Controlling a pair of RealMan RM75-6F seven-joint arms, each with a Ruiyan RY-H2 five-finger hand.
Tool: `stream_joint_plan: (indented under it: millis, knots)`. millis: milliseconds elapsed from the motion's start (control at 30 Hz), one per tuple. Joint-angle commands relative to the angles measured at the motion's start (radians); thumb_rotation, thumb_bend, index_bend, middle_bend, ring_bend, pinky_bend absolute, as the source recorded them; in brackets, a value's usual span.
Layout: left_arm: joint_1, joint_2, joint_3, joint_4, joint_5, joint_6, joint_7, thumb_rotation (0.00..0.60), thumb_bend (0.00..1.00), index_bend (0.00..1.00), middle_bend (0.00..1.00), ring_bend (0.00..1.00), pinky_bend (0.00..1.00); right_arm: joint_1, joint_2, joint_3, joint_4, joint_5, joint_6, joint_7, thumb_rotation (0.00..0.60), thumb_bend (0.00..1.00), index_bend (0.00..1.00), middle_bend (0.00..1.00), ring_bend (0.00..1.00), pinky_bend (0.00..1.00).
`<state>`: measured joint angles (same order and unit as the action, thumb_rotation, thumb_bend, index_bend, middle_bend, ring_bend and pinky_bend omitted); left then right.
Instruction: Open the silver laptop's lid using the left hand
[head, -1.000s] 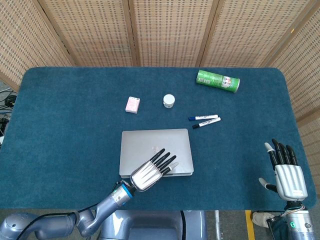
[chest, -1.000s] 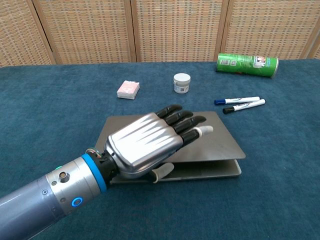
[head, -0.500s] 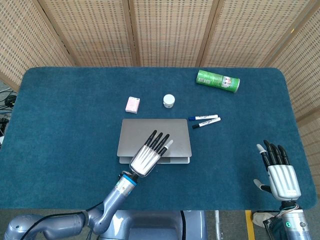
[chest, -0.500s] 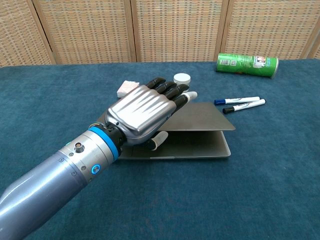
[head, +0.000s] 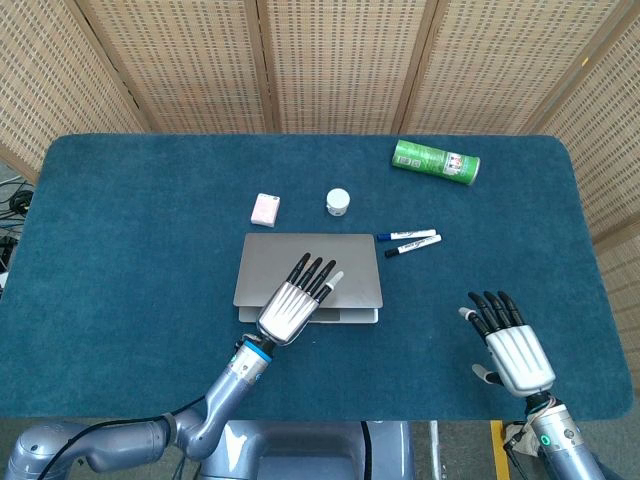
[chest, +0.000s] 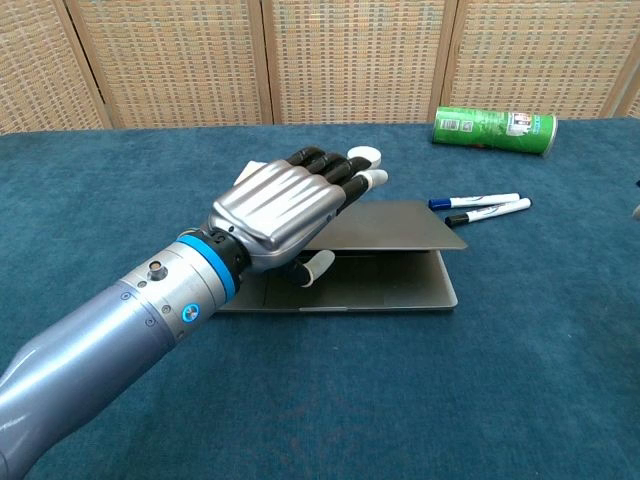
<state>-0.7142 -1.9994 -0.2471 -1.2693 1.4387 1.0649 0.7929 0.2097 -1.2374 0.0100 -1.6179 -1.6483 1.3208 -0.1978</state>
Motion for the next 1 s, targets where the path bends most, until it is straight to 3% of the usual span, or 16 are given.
stream_joint_plan:
  millis: [33, 133, 267, 500, 833, 1000]
  knots:
    - [-0.004, 0.003, 0.002, 0.001, -0.005, 0.004, -0.006, 0.6, 0.48, 0.0, 0.0, 0.0, 0.0, 0.065, 0.002, -0.028, 0.018, -0.049, -0.086, 0.079, 0.6, 0.18, 0.26, 0.16, 0.06, 0.12]
    - [-0.007, 0.007, 0.008, -0.001, -0.011, 0.009, -0.013, 0.6, 0.48, 0.0, 0.0, 0.0, 0.0, 0.125, -0.001, -0.042, 0.026, -0.059, -0.173, 0.195, 0.6, 0.46, 0.28, 0.17, 0.08, 0.15]
    - [-0.013, 0.013, 0.014, 0.0, -0.016, 0.015, -0.022, 0.6, 0.48, 0.0, 0.0, 0.0, 0.0, 0.186, -0.026, -0.038, 0.06, -0.041, -0.26, 0.27, 0.6, 0.65, 0.28, 0.17, 0.08, 0.16]
    - [-0.022, 0.026, 0.016, 0.0, -0.022, 0.02, -0.029, 0.6, 0.48, 0.0, 0.0, 0.0, 0.0, 0.234, -0.084, -0.015, 0.065, 0.015, -0.342, 0.188, 0.6, 0.96, 0.27, 0.11, 0.07, 0.16]
    - [-0.032, 0.046, 0.018, -0.019, -0.033, 0.027, -0.045, 0.6, 0.48, 0.0, 0.0, 0.0, 0.0, 0.292, -0.167, 0.038, 0.011, 0.179, -0.454, -0.001, 0.6, 1.0, 0.15, 0.01, 0.0, 0.16]
    - [-0.039, 0.052, 0.02, -0.023, -0.041, 0.03, -0.051, 0.6, 0.48, 0.0, 0.0, 0.0, 0.0, 0.311, -0.206, 0.057, -0.007, 0.296, -0.483, -0.107, 0.6, 1.0, 0.04, 0.0, 0.0, 0.16]
